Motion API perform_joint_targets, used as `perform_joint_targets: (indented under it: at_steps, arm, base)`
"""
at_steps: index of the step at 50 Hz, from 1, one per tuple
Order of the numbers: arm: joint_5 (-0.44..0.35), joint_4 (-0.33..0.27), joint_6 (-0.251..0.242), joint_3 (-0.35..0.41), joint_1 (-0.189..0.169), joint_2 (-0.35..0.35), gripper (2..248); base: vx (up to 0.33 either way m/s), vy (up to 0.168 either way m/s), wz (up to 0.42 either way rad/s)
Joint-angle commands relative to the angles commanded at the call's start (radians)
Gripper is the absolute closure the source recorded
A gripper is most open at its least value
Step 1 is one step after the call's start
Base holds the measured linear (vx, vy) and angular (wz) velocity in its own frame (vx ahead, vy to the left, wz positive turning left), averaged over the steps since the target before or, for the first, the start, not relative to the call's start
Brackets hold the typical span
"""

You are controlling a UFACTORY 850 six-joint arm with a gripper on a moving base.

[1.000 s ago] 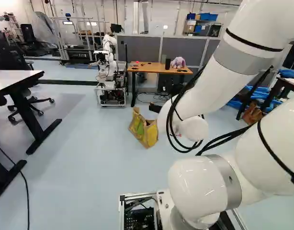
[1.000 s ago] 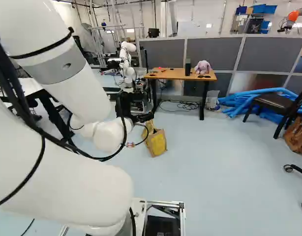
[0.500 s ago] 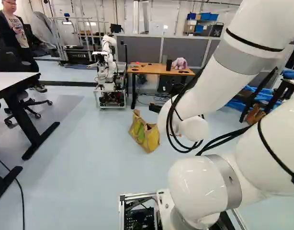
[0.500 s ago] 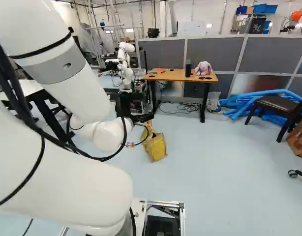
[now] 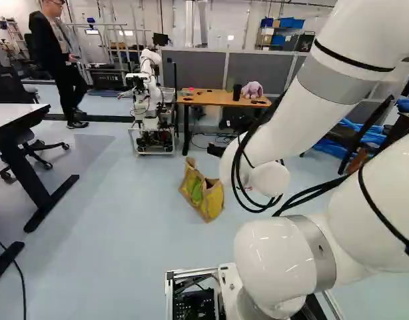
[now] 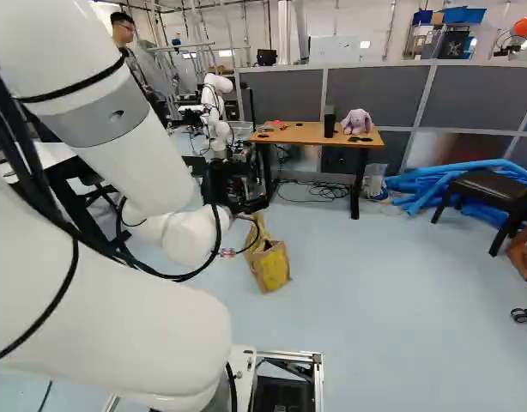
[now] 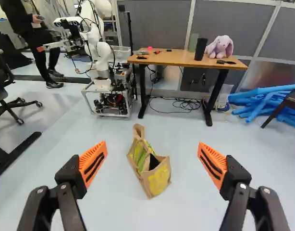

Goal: Pick up the bag on the ground and place it on the table

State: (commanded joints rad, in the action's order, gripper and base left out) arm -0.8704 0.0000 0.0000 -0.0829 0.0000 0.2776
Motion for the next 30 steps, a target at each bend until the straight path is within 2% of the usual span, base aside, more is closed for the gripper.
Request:
perform_joint_targets:
  at_steps: [30]
  arm:
    - [0.000, 0.000, 0.000, 0.000, 0.000, 0.000, 3]
  base:
    - [0.151, 0.004, -0.002]
